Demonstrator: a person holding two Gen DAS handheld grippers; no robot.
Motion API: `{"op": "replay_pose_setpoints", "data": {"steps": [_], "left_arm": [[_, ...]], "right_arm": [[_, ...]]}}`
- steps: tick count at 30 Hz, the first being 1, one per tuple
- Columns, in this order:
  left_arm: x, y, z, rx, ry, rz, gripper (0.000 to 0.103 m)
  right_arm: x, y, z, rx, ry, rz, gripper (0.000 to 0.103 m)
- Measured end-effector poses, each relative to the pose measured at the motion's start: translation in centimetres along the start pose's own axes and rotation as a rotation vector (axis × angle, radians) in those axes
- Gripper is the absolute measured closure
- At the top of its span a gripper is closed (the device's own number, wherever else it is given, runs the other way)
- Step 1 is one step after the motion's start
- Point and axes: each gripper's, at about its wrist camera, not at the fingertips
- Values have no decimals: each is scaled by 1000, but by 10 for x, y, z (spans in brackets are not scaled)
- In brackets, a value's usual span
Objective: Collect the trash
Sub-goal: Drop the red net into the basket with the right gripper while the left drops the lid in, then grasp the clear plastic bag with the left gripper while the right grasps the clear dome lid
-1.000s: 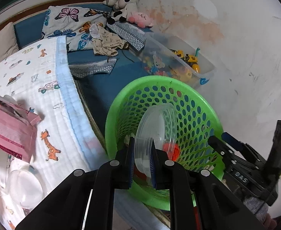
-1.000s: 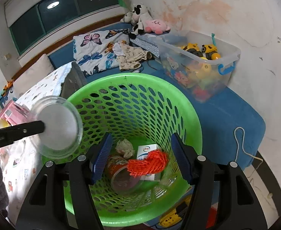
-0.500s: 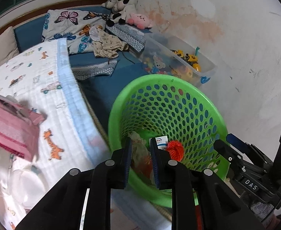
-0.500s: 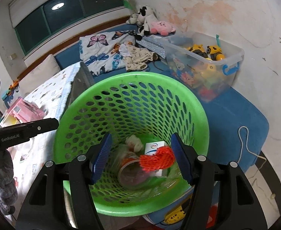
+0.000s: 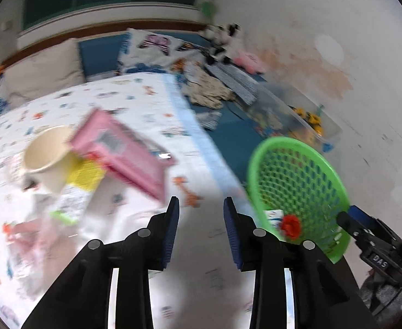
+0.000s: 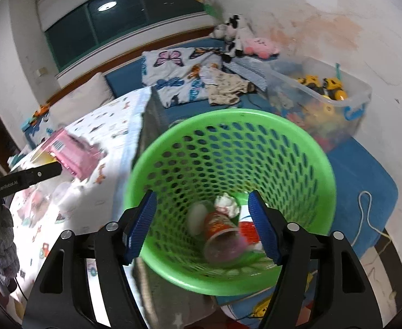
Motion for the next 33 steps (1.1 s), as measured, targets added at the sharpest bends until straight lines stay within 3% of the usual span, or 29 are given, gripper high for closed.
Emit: {"op": "replay_pose_setpoints", "data": {"steps": [9, 11, 15, 23, 30, 33], "left_arm": [[-27, 71, 35, 151, -51, 119, 56], [-33, 83, 40, 177, -53, 129, 49], [-52, 103, 43, 224, -35, 138, 46], [-76, 123, 43, 257, -13, 136, 34], [-78, 130, 30, 281, 25, 125, 35], [-76, 132, 26, 280, 32, 135, 45]], "right_arm": [[6, 49, -8, 71, 14, 97, 30], [7, 63, -12, 90, 22, 124, 30], [8, 87, -19, 115, 36, 173, 30], [6, 136, -39, 188, 90, 275, 31], [-3, 177, -62, 238, 148, 362, 31], [-6, 187, -72, 246, 167, 375, 31]]}}
Point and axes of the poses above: each gripper's, at about its wrist camera, not at the fingertips, and z roughly against the way its jaws point, y to its left, x to its top, and after that the axes turned 7 degrees about y, right-handed
